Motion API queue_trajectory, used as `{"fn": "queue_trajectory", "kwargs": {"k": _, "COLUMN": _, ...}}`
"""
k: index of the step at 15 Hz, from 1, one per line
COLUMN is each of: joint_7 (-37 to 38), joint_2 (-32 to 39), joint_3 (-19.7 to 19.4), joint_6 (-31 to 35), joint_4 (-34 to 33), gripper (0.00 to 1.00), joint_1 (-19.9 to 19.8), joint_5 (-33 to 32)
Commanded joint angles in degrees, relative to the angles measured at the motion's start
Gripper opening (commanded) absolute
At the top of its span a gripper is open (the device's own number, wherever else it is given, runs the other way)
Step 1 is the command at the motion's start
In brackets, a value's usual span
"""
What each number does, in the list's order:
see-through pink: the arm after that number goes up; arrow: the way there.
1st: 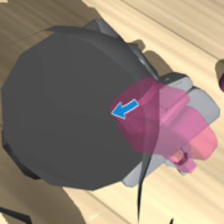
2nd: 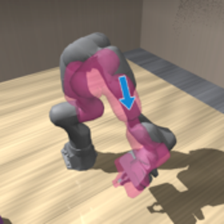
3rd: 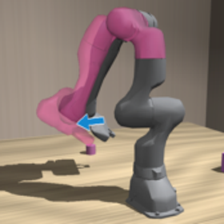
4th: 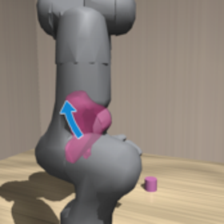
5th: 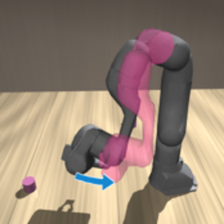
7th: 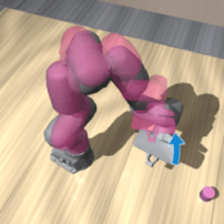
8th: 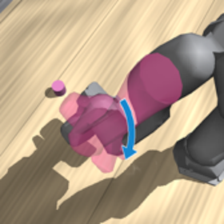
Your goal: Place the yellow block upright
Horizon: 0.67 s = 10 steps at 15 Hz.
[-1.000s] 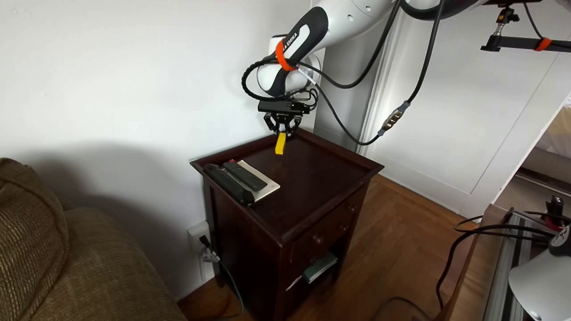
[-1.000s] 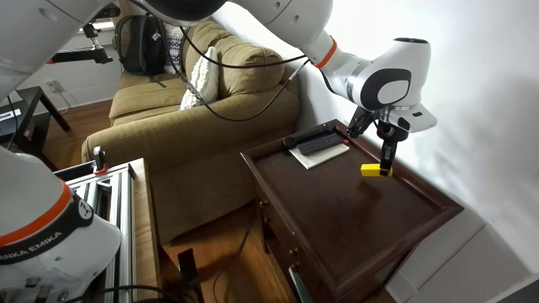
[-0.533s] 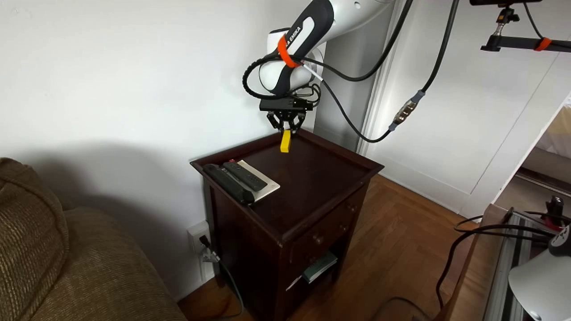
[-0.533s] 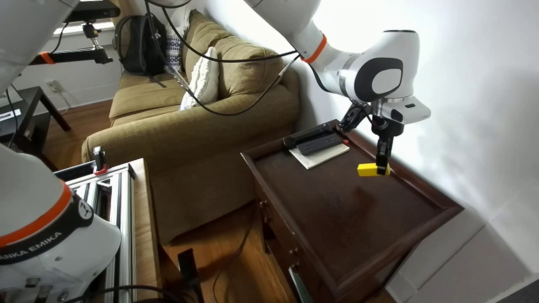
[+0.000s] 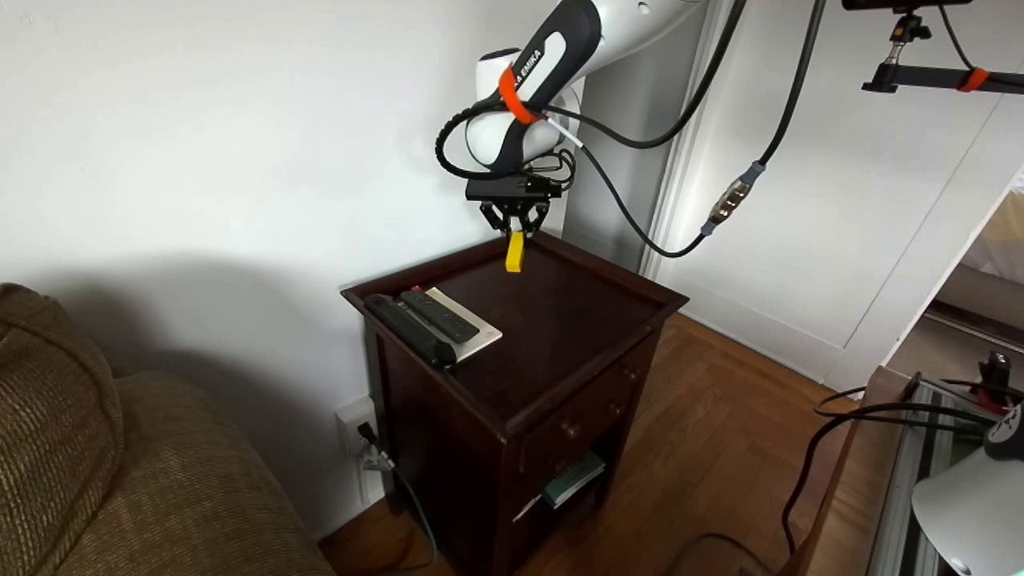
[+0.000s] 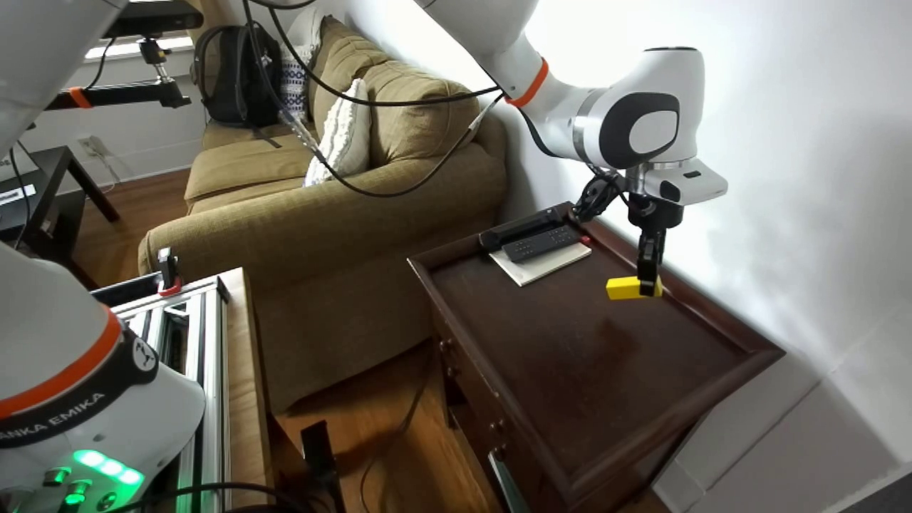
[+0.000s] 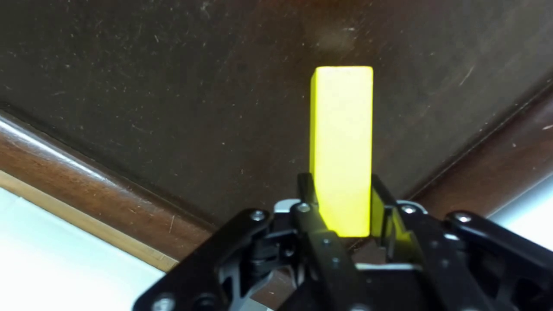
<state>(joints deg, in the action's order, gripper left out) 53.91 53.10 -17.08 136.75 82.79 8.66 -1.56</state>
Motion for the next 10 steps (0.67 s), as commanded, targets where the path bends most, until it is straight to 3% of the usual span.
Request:
{"fn": "queue_trajectory", "kwargs": {"k": 1, "joint_7": 7.2, "joint_2": 1.2, "joint_3": -2.9, "joint_6": 1.5, "joint_4": -0.1, "gripper": 0.08, "joint_1": 3.2, "joint_5": -5.0}}
{"fn": "queue_trajectory", "kwargs": {"k": 8, "joint_7": 21.0, "joint_2": 4.0, "joint_3": -6.9, "joint_6": 1.8, "joint_4": -0.9, "gripper": 0.08, "joint_1": 7.8, "joint_5": -14.5}}
{"fn": "queue_trajectory", "kwargs": {"k": 10, "joint_7": 22.9, "joint_2": 4.2, "joint_3": -6.2, "joint_6": 1.4, "joint_4": -0.9, "gripper": 0.08, "joint_1": 7.7, "joint_5": -15.7}}
